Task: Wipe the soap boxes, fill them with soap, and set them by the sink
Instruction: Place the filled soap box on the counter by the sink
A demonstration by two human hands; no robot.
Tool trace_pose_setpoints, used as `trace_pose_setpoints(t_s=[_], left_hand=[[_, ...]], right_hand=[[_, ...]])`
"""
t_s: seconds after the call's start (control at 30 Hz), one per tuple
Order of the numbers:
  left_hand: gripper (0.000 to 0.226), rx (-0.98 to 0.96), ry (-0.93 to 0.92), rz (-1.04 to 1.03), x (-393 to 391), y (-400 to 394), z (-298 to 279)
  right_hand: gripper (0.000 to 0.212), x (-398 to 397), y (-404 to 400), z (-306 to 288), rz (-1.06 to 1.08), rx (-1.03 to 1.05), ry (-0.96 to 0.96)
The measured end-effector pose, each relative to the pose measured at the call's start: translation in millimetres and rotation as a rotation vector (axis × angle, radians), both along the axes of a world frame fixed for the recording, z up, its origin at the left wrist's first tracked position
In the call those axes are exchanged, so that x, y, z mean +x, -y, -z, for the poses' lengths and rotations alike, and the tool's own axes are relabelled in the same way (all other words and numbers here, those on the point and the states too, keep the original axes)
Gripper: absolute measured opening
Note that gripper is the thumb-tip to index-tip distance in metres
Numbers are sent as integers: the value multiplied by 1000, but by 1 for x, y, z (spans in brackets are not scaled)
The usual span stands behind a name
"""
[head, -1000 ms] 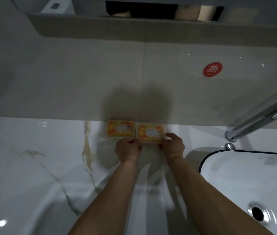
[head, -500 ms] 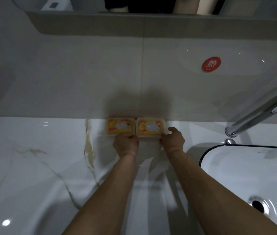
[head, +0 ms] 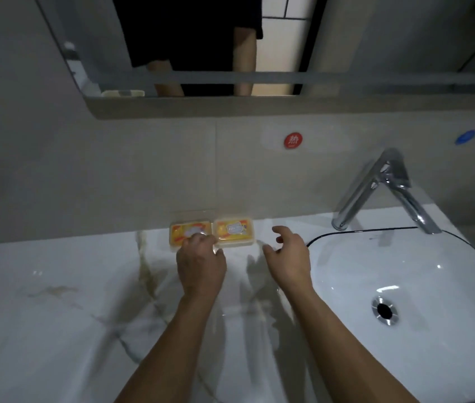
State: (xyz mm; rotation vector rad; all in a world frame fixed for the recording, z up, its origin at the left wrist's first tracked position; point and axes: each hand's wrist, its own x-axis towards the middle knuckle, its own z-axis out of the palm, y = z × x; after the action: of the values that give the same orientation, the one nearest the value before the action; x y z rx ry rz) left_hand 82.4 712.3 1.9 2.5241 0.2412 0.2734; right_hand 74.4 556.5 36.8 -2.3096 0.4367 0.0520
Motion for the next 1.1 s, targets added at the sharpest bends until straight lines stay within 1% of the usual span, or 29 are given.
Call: trace_pose_setpoints(t_s=[0.2,0.37,0.5,0.73,1.1], left_hand=[[41,96,70,170,-28,14,-45],[47,135,113,216,-49,38,-84],[52,120,139,254,-70,68,-108],[50,84,214,389,-129,153,-141],[53,59,255,743,-248,304,-152]], right_hand=[[48,-56,14,-37,65,-42,82],[46,-91,33,-66,118,-55,182],[46,-122,59,-88,153,-90,258],[50,-195,130,-112,259,-180,343],[56,-342,259,-120,519,-259,301]])
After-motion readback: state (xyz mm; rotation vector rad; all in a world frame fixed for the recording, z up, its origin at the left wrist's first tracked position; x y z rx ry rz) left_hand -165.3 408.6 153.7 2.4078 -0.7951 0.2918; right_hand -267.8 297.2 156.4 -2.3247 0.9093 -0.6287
